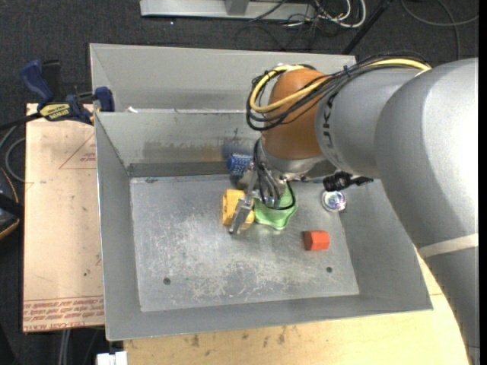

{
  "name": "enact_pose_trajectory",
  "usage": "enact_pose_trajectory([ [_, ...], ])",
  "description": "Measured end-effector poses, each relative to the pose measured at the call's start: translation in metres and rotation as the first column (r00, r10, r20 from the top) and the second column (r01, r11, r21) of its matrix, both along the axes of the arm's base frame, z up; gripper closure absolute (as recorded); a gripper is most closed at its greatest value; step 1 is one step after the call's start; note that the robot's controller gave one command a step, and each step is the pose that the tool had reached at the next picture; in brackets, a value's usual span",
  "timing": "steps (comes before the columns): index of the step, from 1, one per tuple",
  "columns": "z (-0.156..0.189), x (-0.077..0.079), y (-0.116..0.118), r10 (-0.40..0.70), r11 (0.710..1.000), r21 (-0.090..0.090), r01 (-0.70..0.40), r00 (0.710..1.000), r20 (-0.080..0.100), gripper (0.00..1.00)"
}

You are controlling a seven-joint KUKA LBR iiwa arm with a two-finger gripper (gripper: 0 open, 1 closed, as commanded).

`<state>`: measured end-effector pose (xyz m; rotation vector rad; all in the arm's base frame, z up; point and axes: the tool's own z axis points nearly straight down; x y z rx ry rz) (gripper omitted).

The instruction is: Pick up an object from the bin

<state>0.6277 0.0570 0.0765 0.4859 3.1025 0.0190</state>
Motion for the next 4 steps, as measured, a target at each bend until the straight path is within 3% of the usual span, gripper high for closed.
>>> enact_pose_trajectory([
  [1,0.0,0.002,-0.001,0.069,0.998,-0.004,-0.069,0.998,0.001,0.0],
  [2,0.0,0.001,-0.001,0.061,0.998,-0.004,-0.061,0.998,0.003,0.0],
  [3,0.002,0.002,-0.002,0.062,0.998,-0.005,-0.062,0.998,0.009,1.0],
  [4,0.091,0.005,-0.001,0.064,0.998,-0.011,-0.064,0.998,0.008,1.0],
])
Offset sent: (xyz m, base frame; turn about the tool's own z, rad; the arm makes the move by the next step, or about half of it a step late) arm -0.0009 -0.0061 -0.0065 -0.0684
